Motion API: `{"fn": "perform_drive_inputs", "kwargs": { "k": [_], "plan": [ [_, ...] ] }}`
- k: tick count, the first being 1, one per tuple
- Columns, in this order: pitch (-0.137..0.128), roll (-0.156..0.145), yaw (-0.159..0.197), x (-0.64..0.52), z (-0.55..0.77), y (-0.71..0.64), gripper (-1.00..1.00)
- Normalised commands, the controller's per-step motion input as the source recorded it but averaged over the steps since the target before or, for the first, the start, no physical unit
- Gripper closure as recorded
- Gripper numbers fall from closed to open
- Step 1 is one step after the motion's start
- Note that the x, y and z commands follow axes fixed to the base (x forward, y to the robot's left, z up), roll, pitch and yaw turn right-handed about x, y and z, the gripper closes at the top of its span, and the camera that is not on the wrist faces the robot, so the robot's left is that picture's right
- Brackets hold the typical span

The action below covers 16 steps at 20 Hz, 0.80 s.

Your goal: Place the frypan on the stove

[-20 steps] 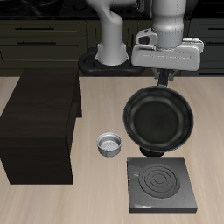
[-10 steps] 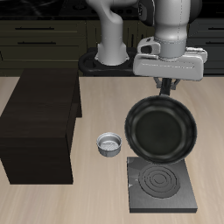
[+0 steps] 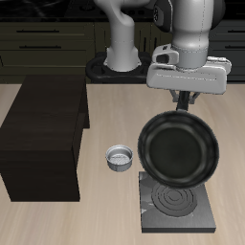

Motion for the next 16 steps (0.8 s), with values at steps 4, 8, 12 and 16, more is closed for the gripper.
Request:
{"fn": "perform_drive_inputs", "kwargs": {
  "k": [4, 8, 12, 16],
  "plan": [
    [-0.009, -0.001, 0.014, 0.11, 0.05, -0.02, 1.0],
    [-0.038, -0.002, 0.1, 0.13, 0.09, 0.03, 1.0],
    [-0.01, -0.015, 0.019, 0.13, 0.11, -0.02, 1.0],
    [-0.007, 0.007, 0.03, 0.14, 0.07, 0.06, 1.0]
  ]
}}
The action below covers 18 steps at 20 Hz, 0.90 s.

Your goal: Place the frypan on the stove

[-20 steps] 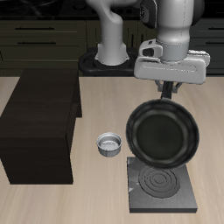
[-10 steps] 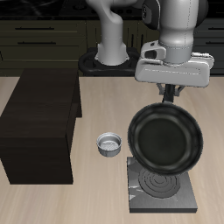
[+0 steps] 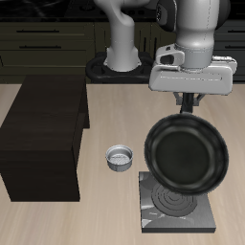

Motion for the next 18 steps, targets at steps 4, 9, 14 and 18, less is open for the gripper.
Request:
{"fn": "perform_drive_inputs", "kwargs": {
  "k": [4, 9, 14, 18],
  "plan": [
    [-0.006, 0.003, 0.039, 0.18, -0.02, 0.09, 1.0],
    [0.004, 0.004, 0.05, 0.22, -0.13, 0.07, 1.0],
    [-0.005, -0.024, 0.058, 0.35, -0.14, -0.03, 1.0],
    [-0.005, -0.05, 0.021, 0.25, -0.04, -0.13, 1.0]
  ]
}}
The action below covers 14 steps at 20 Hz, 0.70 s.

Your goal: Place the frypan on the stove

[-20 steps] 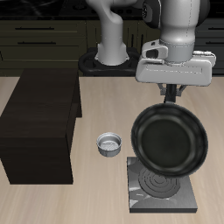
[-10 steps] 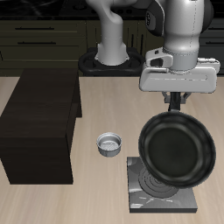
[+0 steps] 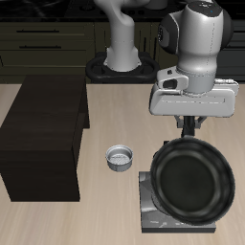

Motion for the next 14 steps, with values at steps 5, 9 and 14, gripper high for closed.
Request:
{"fn": "perform_drive_inputs", "kwargs": {
  "k": [5, 9, 14],
  "plan": [
    [0.013, -0.034, 0.008, 0.18, -0.08, -0.14, 1.0],
    [0.008, -0.008, 0.012, -0.01, -0.14, -0.01, 1.0],
    [0.02, 0.036, 0.041, -0.05, -0.23, 0.14, 1.0]
  ]
}}
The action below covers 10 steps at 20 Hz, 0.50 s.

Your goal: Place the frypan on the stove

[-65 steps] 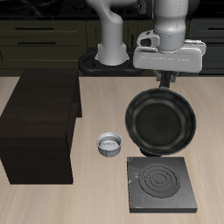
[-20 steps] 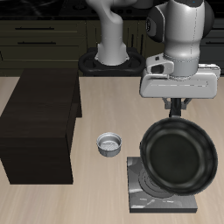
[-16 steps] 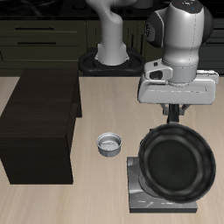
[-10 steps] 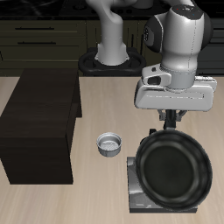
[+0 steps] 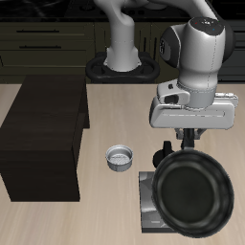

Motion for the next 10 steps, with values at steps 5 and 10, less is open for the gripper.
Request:
{"fn": "perform_drive_inputs", "kwargs": {
  "k": [5, 10],
  "plan": [
    [0.023, -0.001, 0.03, 0.02, -0.21, -0.01, 1.0],
    [0.019, 0.007, 0.058, -0.01, -0.22, 0.07, 1.0]
  ]
}}
